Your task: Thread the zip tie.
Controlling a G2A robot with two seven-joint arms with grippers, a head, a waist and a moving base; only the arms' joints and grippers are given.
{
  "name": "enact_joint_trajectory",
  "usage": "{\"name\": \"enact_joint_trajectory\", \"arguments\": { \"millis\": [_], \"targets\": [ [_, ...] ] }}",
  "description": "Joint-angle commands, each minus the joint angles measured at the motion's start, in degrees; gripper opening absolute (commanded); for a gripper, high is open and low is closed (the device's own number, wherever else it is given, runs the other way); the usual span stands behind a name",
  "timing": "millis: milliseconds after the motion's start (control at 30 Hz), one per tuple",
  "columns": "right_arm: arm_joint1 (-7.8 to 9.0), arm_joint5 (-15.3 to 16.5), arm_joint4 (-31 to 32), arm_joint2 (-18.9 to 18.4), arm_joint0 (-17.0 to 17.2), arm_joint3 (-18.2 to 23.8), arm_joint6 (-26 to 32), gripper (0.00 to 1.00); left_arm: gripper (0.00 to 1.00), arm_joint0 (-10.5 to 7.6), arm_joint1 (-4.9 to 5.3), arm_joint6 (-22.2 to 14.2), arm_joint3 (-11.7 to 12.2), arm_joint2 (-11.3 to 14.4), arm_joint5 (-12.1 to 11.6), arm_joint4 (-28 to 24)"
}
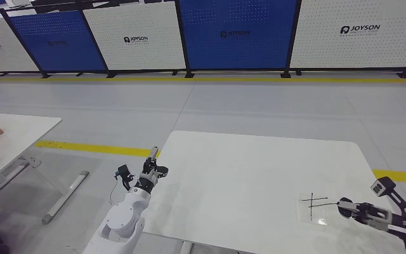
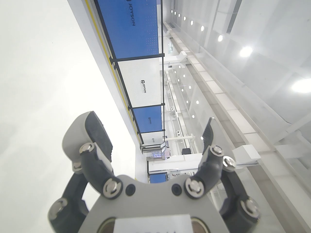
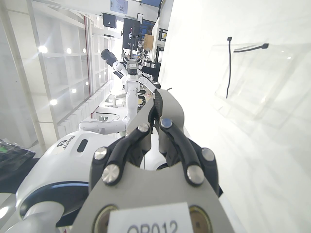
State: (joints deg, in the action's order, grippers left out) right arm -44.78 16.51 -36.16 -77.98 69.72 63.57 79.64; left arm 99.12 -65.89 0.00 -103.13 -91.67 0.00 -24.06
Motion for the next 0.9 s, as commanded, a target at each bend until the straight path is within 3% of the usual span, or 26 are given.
{"name": "enact_joint_trajectory", "arguments": {
  "millis": [0,100,200,233,367,867],
  "targets": [
    [-0.07,-0.14,0.04,0.12,0.19,0.3,-0.85,0.0,1.0,0.0,0.0,0.0,0.0,0.0,0.0,0.0],
    [-0.51,-0.47,-2.18,0.65,0.87,2.54,-2.01,0.0,1.0,0.0,0.0,0.0,0.0,0.0,0.0,0.0],
    [-1.06,1.72,-7.08,0.42,2.18,4.9,-2.84,0.0,1.0,0.0,0.0,0.0,0.0,0.0,0.0,0.0],
    [-1.28,2.97,-8.03,0.29,3.17,7.16,-4.47,0.0,1.0,0.0,0.0,0.0,0.0,0.0,0.0,0.0],
    [-1.87,2.97,-6.34,-0.31,6.27,14.19,-11.51,0.0,1.0,0.0,0.0,0.0,0.0,0.0,0.0,0.0],
    [-1.87,2.97,-6.34,-0.31,6.27,14.19,-11.51,0.0,1.0,0.0,0.0,0.0,0.0,0.0,0.0,0.0]
  ]
}}
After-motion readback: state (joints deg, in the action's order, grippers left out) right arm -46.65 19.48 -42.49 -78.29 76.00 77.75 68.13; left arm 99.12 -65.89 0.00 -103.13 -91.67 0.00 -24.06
